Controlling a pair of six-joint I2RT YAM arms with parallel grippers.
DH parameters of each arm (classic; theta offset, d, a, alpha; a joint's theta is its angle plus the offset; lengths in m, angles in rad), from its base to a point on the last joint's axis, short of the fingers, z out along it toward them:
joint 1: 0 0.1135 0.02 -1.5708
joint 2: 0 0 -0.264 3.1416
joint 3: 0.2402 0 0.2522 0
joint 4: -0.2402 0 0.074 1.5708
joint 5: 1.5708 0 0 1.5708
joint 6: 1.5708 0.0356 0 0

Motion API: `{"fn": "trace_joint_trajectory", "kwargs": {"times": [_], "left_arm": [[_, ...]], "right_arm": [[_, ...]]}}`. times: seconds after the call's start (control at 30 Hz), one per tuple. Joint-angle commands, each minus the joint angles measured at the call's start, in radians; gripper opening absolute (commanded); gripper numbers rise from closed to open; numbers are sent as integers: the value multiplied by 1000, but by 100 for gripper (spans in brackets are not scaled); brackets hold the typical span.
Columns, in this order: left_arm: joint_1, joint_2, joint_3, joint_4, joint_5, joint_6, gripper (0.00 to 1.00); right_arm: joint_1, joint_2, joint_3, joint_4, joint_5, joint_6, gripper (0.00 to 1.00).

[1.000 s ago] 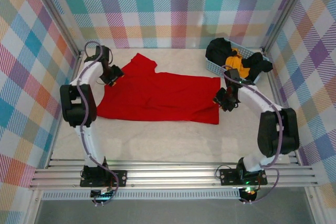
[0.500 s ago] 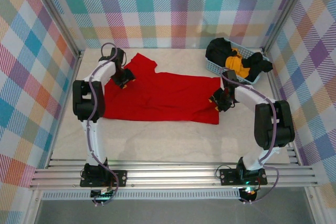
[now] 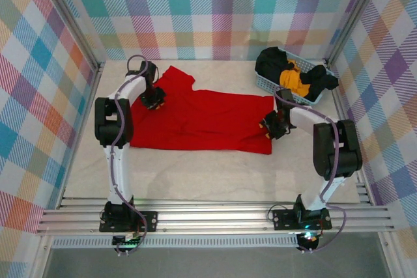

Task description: Fold and stack the t-shirts

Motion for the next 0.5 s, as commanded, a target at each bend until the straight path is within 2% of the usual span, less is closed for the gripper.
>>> {"fn": "trace_joint_trajectory", "kwargs": {"times": [0.0, 0.03, 0.23, 0.3, 0.47], "left_arm": [[-6, 9, 13, -12, -6, 6, 0], [-6, -1, 7, -10, -8, 7, 0], [-6, -107, -53, 27, -8, -12, 0], [-6, -147, -72, 32, -11, -19, 0], [0, -275, -160, 50, -14, -39, 0]], "right_arm": [[-8, 20, 5, 5, -14, 30, 31], [-8, 12, 0, 5, -6, 35, 22], [-8, -64, -10, -37, 29, 35, 8], [-9, -87, -11, -51, 31, 34, 0], [-5, -157, -26, -95, 38, 28, 0]]}}
